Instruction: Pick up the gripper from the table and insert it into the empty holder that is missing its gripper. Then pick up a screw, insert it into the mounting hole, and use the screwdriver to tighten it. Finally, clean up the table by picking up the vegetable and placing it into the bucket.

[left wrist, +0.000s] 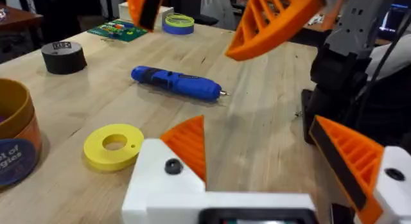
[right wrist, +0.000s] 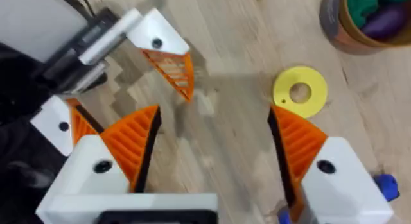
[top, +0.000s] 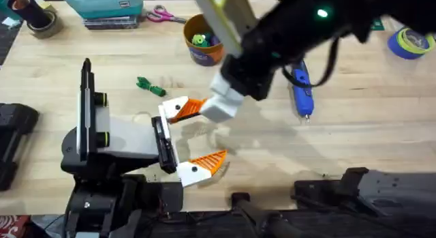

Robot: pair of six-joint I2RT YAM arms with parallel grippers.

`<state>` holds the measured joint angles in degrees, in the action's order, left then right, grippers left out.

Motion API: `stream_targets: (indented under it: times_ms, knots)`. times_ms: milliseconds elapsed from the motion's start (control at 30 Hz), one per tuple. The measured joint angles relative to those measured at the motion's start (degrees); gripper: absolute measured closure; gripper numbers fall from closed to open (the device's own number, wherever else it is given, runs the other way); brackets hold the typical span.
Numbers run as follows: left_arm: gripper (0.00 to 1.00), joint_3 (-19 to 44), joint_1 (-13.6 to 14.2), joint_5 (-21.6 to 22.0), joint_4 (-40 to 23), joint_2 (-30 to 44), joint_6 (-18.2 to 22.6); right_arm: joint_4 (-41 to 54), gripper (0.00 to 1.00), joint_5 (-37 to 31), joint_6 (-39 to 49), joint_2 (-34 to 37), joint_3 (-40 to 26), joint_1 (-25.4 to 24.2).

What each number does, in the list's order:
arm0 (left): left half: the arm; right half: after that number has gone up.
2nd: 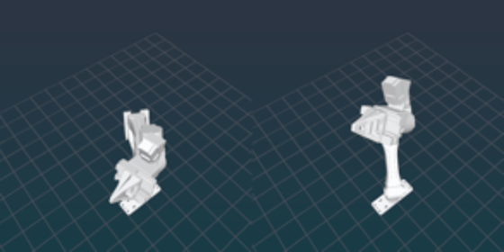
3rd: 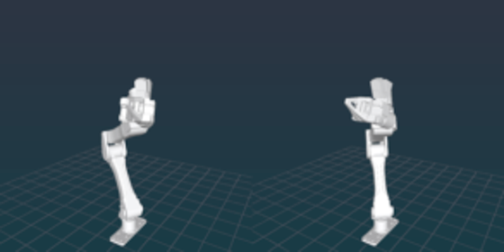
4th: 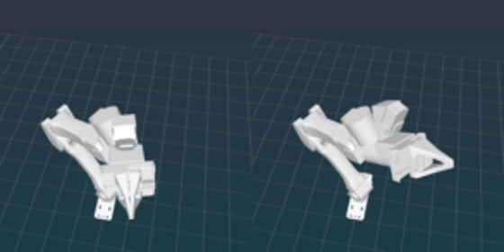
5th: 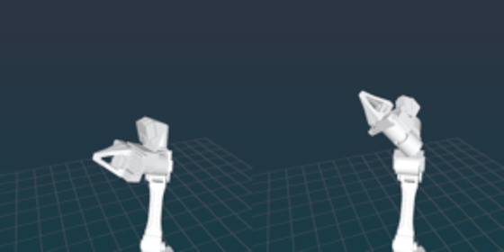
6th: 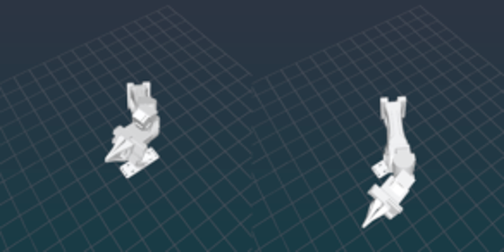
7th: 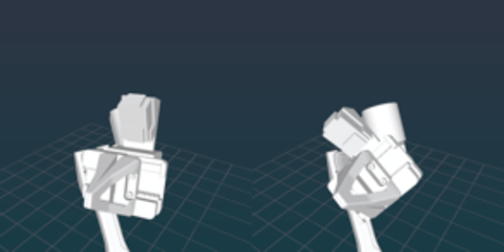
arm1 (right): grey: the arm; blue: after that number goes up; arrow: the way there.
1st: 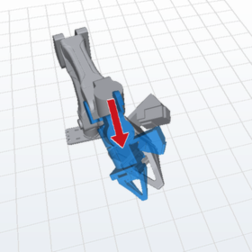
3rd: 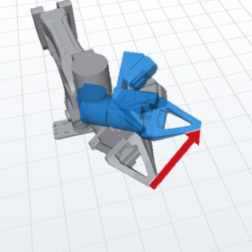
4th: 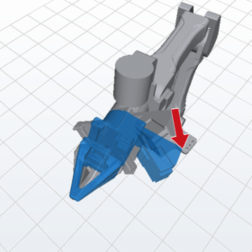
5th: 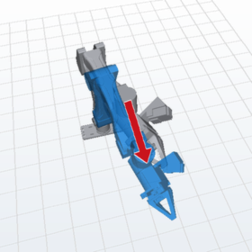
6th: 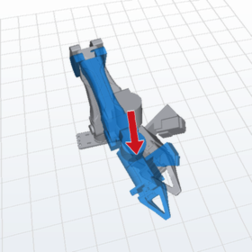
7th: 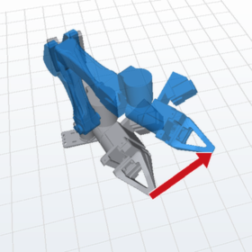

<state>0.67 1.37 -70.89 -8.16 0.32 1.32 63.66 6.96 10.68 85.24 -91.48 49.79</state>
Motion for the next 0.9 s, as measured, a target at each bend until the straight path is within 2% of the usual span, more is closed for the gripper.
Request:
stream_targets:
  times_ms: [200,400,667,800,900]
  knots:
    - [0.015,0.0,0.0,0.0,0.0,0.0,0.0,-1.0,0.004,0.0,1.6,-7.7,7.4,-3.1]
    - [0.016,0.0,0.0,0.0,0.0,0.0,0.0,-2.8,0.004,1.4,10.1,-17.4,16.2,-5.1]
    - [0.015,0.0,0.0,0.0,0.0,0.0,0.0,-10.8,0.003,10.8,18.7,-28.3,29.8,-13.4]
    - [0.014,0.0,0.0,0.0,0.0,0.0,0.0,-12.2,0.004,16.9,21.9,-29.3,34.9,-18.2]
    - [0.016,0.0,0.0,0.0,0.0,0.0,0.0,-12.3,0.004,20.2,23.3,-28.7,36.3,-19.7]
